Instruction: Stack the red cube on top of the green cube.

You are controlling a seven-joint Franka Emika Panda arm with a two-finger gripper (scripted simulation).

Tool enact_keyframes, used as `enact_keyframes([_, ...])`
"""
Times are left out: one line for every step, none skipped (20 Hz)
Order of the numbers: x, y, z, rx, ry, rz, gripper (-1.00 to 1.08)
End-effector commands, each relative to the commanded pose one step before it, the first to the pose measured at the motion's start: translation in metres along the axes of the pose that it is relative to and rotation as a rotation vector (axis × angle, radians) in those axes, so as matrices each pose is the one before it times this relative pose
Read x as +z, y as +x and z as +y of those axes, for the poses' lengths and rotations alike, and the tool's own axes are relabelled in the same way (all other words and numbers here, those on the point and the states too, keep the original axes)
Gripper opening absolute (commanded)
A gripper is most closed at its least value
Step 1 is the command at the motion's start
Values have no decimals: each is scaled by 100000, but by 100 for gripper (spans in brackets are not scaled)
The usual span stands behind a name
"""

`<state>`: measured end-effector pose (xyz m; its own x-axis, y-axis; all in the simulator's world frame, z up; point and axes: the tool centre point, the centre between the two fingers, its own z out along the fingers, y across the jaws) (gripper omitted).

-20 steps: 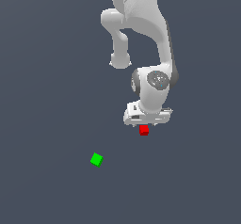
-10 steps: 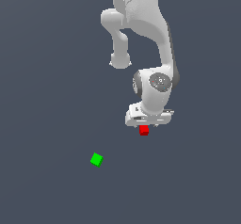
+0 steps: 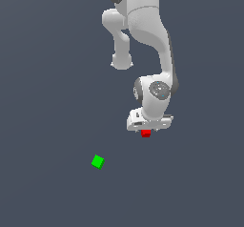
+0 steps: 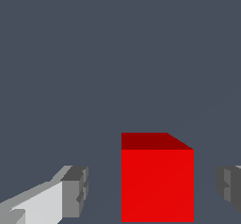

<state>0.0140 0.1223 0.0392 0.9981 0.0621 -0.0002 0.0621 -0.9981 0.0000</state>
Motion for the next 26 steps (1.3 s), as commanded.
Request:
enact_keyframes([1157, -44, 17, 3, -5, -21, 100])
enact_keyframes([285, 8, 37, 57, -6, 38, 100])
enact_keyframes([233, 14, -1, 0, 0, 0, 100])
enact_keyframes([158, 24, -3, 0, 0, 0, 100])
enact_keyframes([84, 34, -5, 0, 0, 0, 100])
enact_keyframes([17, 38, -6, 0, 0, 0, 100])
enact_keyframes([-7, 17, -3, 0, 0, 0, 100])
enact_keyframes([0, 0, 0, 0, 0, 0, -100])
enact_keyframes([0, 0, 0, 0, 0, 0, -100])
enact_keyframes([0, 0, 0, 0, 0, 0, -100])
enact_keyframes([0, 0, 0, 0, 0, 0, -100])
enact_keyframes([0, 0, 0, 0, 0, 0, -100])
enact_keyframes([0, 0, 0, 0, 0, 0, -100])
enact_keyframes([0, 0, 0, 0, 0, 0, -100])
enact_keyframes([0, 0, 0, 0, 0, 0, -100])
enact_keyframes([0, 0, 0, 0, 0, 0, -100])
enact_keyframes([0, 0, 0, 0, 0, 0, -100])
enact_keyframes([3, -23, 14, 25, 3, -64, -100])
enact_keyframes([-29, -2, 0, 0, 0, 0, -100])
enact_keyframes([-87, -5, 1, 0, 0, 0, -100])
enact_keyframes([-147, -8, 2, 0, 0, 0, -100])
enact_keyframes([-207, -11, 2, 0, 0, 0, -100])
enact_keyframes([-269, -12, 2, 0, 0, 0, -100])
enact_keyframes([-333, -13, 2, 0, 0, 0, -100])
enact_keyframes([-399, -13, 3, 0, 0, 0, -100])
enact_keyframes([-466, -13, 2, 0, 0, 0, -100])
